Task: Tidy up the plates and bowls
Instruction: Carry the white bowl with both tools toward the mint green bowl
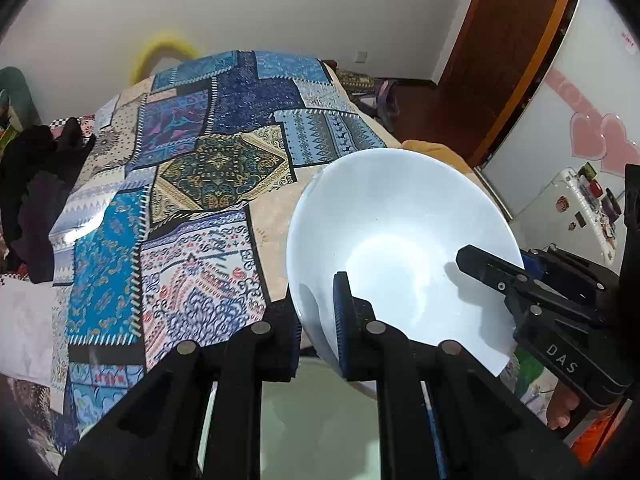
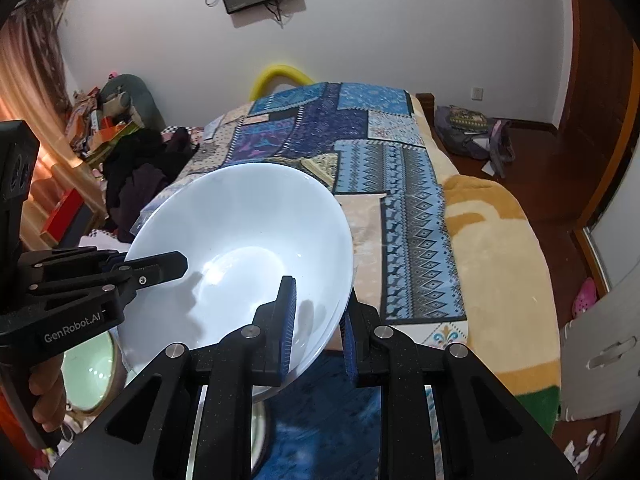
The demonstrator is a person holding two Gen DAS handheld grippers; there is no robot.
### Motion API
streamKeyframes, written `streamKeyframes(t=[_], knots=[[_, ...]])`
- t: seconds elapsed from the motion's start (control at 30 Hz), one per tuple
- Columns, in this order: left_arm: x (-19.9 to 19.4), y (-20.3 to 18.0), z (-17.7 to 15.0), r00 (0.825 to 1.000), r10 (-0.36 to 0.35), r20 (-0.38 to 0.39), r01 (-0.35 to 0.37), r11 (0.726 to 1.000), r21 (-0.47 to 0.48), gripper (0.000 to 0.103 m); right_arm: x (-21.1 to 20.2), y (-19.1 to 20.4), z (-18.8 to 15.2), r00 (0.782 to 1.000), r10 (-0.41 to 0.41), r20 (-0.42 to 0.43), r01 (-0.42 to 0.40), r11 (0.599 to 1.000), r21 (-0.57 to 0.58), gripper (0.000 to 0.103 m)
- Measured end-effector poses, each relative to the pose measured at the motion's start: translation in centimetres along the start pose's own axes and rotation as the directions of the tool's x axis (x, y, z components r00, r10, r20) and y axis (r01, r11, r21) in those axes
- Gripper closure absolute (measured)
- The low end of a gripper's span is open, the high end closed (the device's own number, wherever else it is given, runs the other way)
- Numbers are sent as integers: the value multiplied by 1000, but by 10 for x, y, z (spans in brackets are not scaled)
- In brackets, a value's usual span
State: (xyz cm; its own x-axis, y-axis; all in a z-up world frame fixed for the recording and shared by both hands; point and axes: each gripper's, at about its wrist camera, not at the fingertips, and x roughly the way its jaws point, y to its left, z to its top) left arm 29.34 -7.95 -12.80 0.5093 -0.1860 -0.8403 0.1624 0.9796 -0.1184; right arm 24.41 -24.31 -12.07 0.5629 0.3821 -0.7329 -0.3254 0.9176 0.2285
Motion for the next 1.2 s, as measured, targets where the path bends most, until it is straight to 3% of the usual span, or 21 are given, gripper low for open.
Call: streamKeyframes(t=[0.5, 0.9, 1.2], knots=[[-68, 34, -55, 998, 0, 68, 5, 998, -69, 90, -20, 59, -26, 999, 39, 7, -39, 998, -54, 84], [-109, 85, -112, 995, 59, 86, -45, 987, -154, 90, -15, 121, -47, 992, 126, -30, -129, 985, -119, 84], [-128, 131, -150, 987, 132, 88, -108, 965, -240, 90, 1, 169, -56, 980, 182, -79, -193, 965, -178, 84]])
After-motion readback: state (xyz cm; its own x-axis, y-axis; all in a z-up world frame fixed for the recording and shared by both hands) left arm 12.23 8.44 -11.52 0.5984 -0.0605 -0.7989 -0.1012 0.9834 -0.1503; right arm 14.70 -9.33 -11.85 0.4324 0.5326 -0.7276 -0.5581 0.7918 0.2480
